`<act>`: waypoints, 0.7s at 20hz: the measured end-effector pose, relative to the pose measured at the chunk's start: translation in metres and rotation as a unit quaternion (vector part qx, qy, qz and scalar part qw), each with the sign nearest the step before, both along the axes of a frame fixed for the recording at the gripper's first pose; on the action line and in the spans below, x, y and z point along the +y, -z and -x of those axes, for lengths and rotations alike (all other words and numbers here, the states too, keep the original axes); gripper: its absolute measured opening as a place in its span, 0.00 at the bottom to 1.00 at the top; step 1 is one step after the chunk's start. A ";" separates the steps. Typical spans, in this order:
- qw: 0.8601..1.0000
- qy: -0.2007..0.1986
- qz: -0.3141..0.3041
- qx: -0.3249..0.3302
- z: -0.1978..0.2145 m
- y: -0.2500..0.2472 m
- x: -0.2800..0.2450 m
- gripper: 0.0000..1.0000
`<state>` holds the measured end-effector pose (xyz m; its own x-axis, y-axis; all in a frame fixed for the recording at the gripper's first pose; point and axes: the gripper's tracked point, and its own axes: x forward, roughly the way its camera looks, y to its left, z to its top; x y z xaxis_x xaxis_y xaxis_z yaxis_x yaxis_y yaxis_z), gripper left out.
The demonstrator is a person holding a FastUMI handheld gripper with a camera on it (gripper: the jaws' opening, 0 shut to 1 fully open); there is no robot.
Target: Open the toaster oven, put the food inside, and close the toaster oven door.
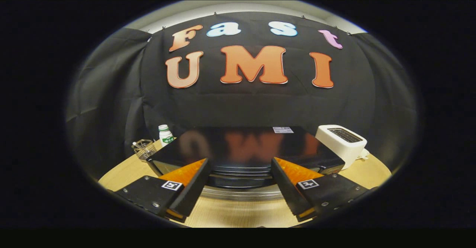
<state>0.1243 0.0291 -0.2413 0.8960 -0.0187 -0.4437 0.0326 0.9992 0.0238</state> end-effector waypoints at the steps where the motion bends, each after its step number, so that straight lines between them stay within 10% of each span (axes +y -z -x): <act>1: 1.000 -0.003 0.003 -0.005 0.002 -0.002 0.000 0.96; 14: 0.999 -0.041 -0.004 0.019 0.083 0.007 0.015 0.90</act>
